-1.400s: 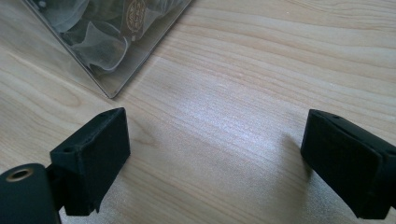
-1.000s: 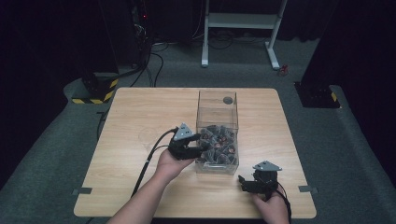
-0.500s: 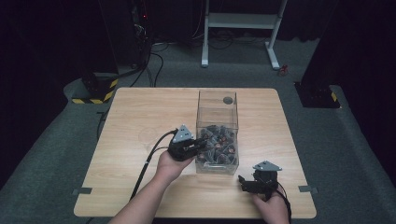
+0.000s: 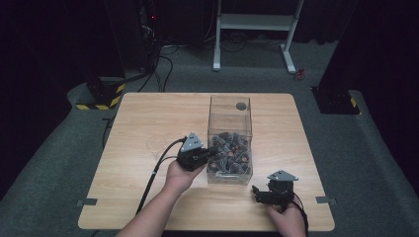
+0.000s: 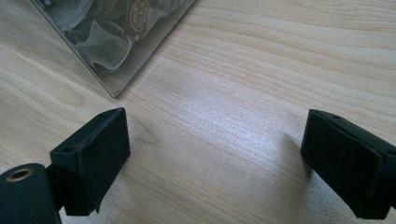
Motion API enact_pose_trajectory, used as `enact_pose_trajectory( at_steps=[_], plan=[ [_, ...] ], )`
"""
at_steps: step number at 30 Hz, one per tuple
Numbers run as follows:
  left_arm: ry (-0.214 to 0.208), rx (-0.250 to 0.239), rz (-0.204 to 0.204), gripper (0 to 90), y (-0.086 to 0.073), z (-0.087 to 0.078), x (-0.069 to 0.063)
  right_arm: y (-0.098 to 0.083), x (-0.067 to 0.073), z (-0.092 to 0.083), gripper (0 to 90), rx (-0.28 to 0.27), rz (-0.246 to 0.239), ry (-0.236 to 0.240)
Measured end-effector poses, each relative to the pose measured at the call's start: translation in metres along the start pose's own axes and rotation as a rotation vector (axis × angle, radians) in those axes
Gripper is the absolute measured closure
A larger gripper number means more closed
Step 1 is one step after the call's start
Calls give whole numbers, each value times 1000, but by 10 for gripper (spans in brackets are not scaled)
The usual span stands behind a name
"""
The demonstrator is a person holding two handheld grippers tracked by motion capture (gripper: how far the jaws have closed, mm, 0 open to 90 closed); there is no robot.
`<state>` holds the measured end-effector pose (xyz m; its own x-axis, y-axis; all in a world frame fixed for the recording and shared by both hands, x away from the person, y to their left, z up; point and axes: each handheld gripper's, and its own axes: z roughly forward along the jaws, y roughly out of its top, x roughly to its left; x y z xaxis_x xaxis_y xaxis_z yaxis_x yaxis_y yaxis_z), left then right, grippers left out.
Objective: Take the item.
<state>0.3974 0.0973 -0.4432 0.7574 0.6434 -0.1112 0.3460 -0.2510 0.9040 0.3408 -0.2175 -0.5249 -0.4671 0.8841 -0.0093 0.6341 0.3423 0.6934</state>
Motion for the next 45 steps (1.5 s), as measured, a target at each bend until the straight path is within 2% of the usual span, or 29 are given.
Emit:
enact_pose_trajectory(
  at_steps=[15,28,45],
  plan=[
    [4,-40,-6,900,1,-9,1,0,0,0,80,0,0,0],
    [9,-80,-13,900,4,-23,1,0,0,0,80,0,0,0],
    [47,-111,-30,900,1,-47,12,0,0,0,79,0,-2,4]
  ],
)
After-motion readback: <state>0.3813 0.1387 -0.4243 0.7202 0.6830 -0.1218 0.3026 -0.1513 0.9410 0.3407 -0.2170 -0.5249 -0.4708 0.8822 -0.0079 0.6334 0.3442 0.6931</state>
